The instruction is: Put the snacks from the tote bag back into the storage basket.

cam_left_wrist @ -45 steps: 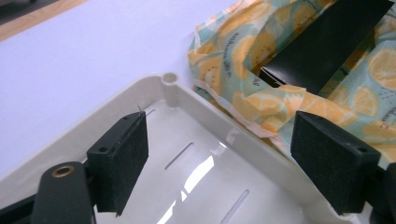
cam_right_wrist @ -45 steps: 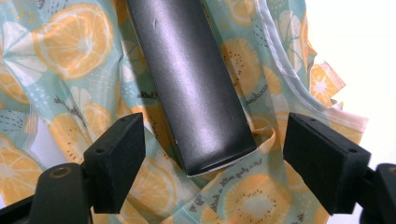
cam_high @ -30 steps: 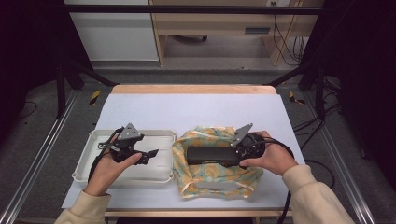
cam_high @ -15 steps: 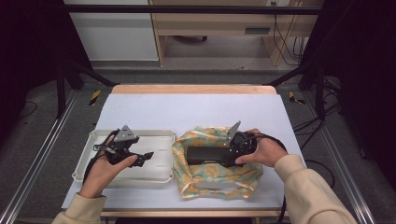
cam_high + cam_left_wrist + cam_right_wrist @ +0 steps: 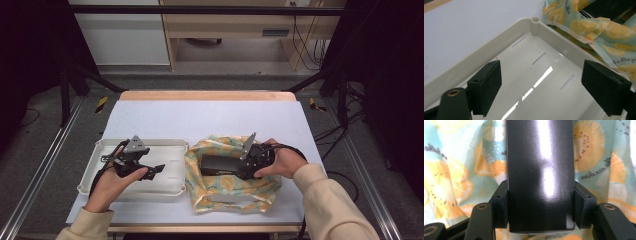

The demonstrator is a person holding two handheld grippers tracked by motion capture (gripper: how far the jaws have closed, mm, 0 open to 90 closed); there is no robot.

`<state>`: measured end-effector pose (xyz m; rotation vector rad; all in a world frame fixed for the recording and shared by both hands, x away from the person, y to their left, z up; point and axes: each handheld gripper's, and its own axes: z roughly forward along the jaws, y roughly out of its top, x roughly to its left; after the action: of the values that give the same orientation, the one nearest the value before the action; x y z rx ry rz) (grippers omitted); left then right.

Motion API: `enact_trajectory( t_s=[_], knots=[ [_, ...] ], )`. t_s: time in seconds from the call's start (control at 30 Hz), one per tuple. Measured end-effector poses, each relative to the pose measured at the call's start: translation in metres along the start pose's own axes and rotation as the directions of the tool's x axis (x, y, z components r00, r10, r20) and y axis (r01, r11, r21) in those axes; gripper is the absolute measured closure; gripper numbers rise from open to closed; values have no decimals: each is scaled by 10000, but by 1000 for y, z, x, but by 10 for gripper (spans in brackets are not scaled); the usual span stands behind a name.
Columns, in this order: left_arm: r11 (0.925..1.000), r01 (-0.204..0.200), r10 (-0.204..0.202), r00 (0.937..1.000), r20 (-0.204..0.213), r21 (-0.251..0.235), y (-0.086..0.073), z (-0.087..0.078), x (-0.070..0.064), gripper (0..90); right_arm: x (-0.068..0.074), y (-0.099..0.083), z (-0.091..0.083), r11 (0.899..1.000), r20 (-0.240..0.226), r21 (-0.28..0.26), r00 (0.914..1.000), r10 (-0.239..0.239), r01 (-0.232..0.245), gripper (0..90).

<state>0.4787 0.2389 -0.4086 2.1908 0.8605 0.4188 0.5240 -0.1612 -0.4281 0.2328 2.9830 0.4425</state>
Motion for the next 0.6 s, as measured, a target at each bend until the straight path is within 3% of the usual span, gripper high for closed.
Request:
enact_trajectory(
  t_s=[0.23, 0.6],
  knots=[
    [9999, 123, -123, 9999, -3, 13, -2, -2, 4, 166, 6, -5, -4, 9987, 255, -346, 9990, -365, 373, 433],
    [9999, 142, -142, 9999, 44, 25, -3, -5, 7, 166, 15, -10, -26, 9933, 912, -1135, 9957, -136, 239, 435]
  ],
)
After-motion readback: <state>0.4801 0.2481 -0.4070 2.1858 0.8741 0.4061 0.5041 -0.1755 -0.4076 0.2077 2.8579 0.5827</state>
